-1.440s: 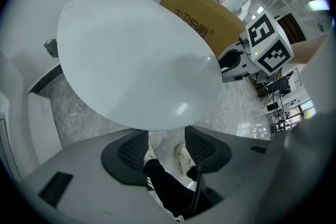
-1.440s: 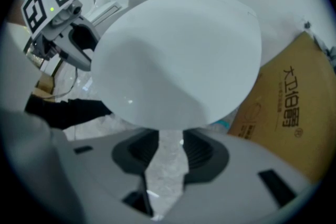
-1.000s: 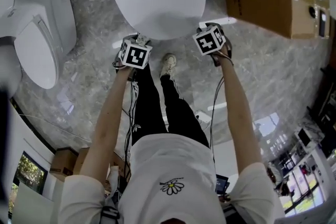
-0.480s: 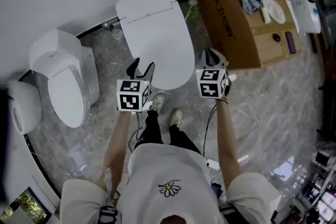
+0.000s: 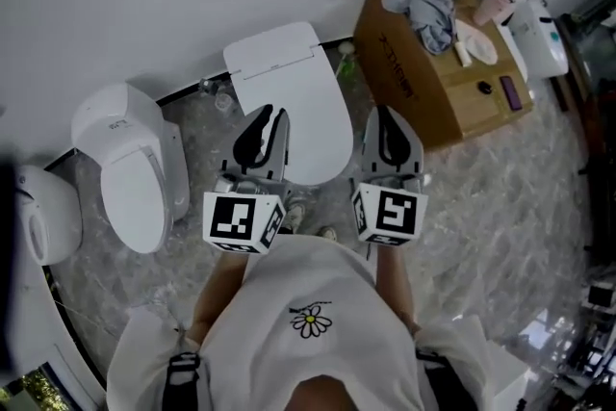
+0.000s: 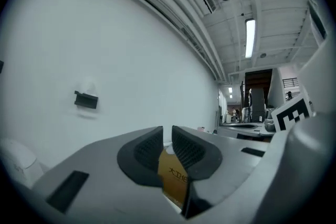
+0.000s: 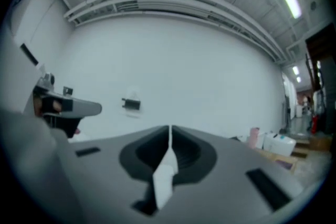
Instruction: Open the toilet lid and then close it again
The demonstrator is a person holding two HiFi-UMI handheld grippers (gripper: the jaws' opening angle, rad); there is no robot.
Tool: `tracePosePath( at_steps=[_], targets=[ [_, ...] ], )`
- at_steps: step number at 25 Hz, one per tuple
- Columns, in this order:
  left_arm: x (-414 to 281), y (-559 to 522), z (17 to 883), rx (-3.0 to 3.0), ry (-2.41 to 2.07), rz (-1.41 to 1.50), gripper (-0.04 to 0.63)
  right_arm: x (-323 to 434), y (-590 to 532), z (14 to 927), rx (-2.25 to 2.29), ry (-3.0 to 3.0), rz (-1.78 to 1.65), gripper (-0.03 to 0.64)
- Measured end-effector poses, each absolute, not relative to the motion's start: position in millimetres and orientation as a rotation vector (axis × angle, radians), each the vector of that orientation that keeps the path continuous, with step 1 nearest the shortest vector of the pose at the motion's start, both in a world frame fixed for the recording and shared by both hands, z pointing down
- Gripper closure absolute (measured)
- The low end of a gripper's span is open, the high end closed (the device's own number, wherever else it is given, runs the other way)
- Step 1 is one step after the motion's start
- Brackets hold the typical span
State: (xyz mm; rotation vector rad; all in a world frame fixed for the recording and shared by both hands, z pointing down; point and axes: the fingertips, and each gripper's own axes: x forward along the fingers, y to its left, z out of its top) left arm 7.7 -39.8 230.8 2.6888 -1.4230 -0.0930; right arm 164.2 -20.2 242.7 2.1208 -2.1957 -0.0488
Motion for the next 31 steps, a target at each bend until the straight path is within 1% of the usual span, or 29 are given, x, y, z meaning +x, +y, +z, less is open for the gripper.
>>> tracePosePath(
  at_steps=[1, 2, 3, 8, 13, 19, 31],
  targets=[
    [4, -37, 229, 2.68, -1.45, -0.123, 0.542, 162, -16, 244, 2.132, -2.223, -0.036, 0.58],
    [-1, -33, 230, 2.662, -1.475, -0.136, 0.565, 160, -11, 247, 2.137, -2.243, -0.018, 0.58],
    [-5, -30, 233, 2.644, -1.492, -0.137, 0.569, 158, -6, 249, 2.141, -2.252, -0.005, 0.58],
    [-24, -25, 236, 2.613, -1.565, -0.108, 0.571, 154, 9, 243, 2.163, -2.238, -0.025, 0.588],
    [-41, -24, 230, 2.575, -1.605, -0.14, 0.571, 153, 14, 235, 2.16, -2.238, -0.059, 0.587],
    [-46, -23, 217, 2.584, -1.628, -0.199, 0.571, 152, 14, 221, 2.137, -2.241, -0.123, 0.588],
    [-50, -28, 214, 2.561, -1.638, -0.232, 0.571, 147, 11, 220, 2.12, -2.279, -0.12, 0.588]
  ],
)
